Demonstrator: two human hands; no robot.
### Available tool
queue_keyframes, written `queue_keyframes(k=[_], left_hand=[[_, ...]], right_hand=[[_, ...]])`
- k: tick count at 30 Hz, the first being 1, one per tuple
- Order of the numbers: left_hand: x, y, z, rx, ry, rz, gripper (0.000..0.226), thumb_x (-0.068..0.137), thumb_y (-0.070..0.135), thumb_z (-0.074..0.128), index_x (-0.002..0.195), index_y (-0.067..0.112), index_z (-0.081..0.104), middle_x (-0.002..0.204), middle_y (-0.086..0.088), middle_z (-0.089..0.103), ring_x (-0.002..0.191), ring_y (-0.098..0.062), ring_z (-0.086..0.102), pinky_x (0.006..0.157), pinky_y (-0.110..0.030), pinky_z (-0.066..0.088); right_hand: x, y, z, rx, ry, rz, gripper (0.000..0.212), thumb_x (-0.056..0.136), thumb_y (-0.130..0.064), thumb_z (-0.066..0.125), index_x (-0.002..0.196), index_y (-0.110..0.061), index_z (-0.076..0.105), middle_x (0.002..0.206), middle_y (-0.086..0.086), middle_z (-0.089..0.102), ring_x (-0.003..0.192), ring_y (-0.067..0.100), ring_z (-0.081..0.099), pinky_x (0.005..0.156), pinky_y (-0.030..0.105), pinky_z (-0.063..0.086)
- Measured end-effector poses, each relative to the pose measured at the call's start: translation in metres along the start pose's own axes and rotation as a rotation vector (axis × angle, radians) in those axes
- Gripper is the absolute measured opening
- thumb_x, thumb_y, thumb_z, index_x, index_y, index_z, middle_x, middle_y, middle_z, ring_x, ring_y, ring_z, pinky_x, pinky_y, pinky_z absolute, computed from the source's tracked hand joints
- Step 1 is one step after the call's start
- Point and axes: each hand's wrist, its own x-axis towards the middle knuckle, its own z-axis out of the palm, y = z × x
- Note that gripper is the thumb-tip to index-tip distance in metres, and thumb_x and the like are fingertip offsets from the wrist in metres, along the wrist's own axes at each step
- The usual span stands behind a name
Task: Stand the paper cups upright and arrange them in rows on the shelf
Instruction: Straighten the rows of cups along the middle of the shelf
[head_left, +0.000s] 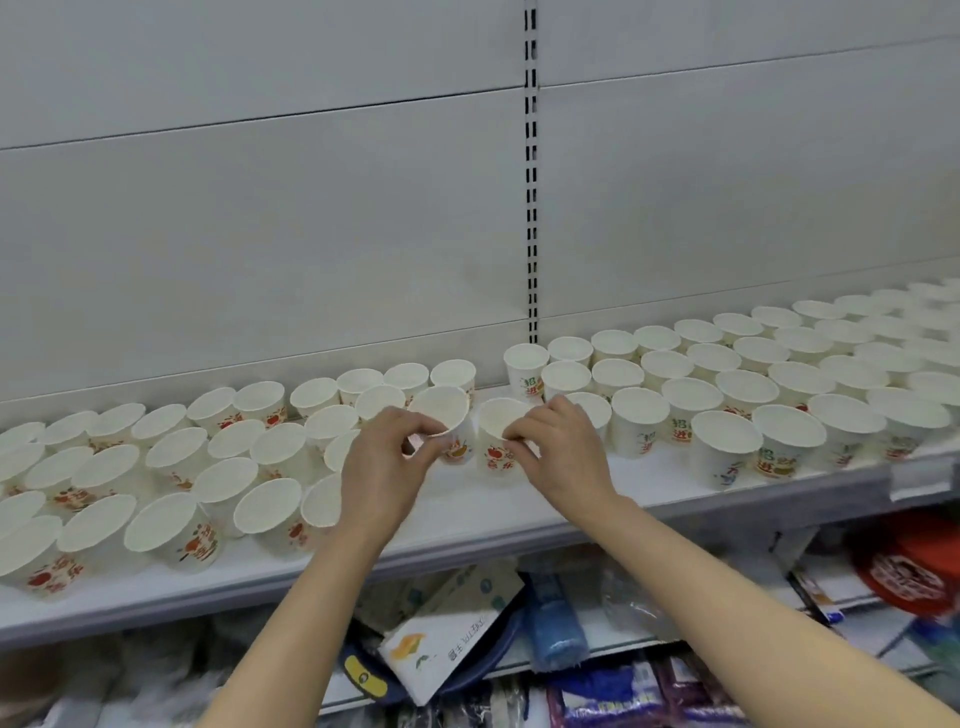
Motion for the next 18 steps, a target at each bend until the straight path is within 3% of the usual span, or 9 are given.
queue_keyframes(k=[8,18], left_hand=[[-0.030,0.060,0.085,0.023,-0.195,0.038,0.004,0.085,0.036,0.070,0.087,0.033,0.073,0.086,0.014,0.064,0.078,-0.006,0.053,0.073,-0.031,0.048],[-0.031,0.098,0.151,0.196,-0.216,0.052,0.014,0.087,0.041,0.067,0.094,0.032,0.074,0.094,0.009,0.066,0.097,-0.015,0.055,0.075,-0.034,0.048]], right_hand=[[-0.067,0.074,-0.089,-0.075,0.044,-0.042,0.003,0.080,-0.020,0.072,0.080,-0.018,0.070,0.076,-0.006,0.064,0.075,0.019,0.048,0.062,0.033,0.041],[-0.083,0.119,-0.105,-0.214,-0.021,-0.071,0.006,0.079,-0.019,0.072,0.079,-0.016,0.068,0.074,-0.002,0.062,0.073,0.026,0.049,0.062,0.037,0.041]])
